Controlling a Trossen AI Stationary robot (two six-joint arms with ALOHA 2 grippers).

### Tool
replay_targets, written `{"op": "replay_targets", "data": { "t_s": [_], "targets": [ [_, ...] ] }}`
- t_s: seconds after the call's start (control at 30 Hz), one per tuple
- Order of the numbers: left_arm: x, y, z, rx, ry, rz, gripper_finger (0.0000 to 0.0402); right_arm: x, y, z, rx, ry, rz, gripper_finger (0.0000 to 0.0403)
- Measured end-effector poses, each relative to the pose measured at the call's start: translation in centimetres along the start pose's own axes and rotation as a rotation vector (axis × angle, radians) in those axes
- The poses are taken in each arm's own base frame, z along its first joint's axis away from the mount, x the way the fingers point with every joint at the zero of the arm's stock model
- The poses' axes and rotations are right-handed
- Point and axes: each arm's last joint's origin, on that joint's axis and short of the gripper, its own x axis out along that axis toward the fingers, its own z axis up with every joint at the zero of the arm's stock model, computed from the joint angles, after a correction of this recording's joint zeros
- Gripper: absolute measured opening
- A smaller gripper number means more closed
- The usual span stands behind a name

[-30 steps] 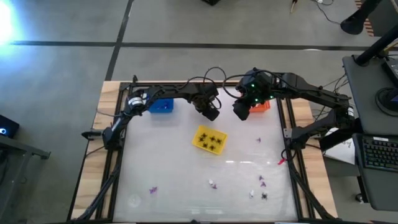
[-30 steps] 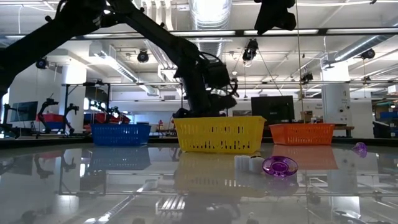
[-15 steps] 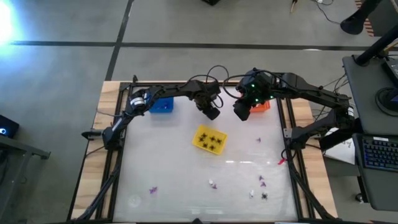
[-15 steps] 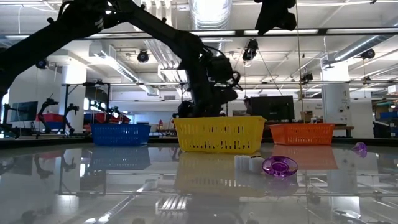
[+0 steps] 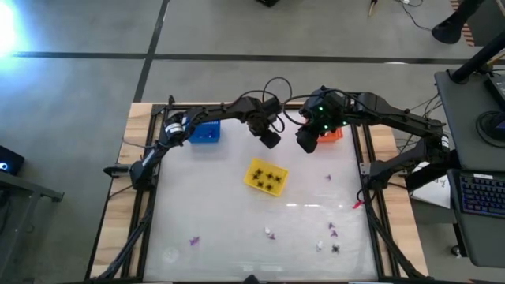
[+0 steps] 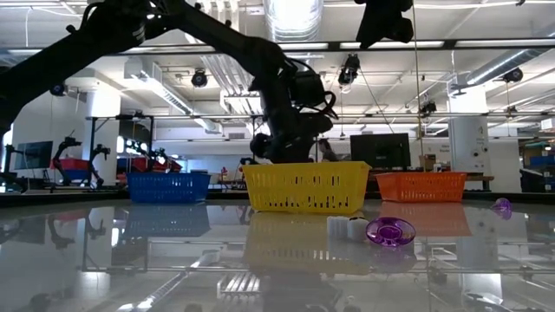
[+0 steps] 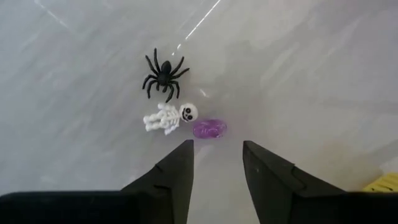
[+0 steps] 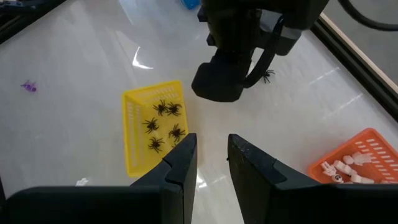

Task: Sort Halloween decoration
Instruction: Put the purple witch hat toy into the blue bin

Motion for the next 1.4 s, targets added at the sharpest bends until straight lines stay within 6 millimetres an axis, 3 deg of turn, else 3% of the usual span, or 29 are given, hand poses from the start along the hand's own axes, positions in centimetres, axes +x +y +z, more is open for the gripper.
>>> {"op": "replay_targets", "data": {
  "t_s": [0.37,0.97,1.4],
  "targets": [
    [1.5,0.0,-0.3,-0.001,0.029,-0.011,0.0114,0.0,0.0,0.0,0.0,0.0,0.0,0.0082],
    [1.5,-0.3,-0.1,0.0,0.002,-0.013,0.0099,0.0,0.0,0.0,0.005,0.0,0.0,0.0082],
    [2.4,-0.3,-0.2,-0.016,0.029,-0.041,0.0048,0.0,0.0,0.0,0.02,-0.002,0.001,0.0082]
  ]
}}
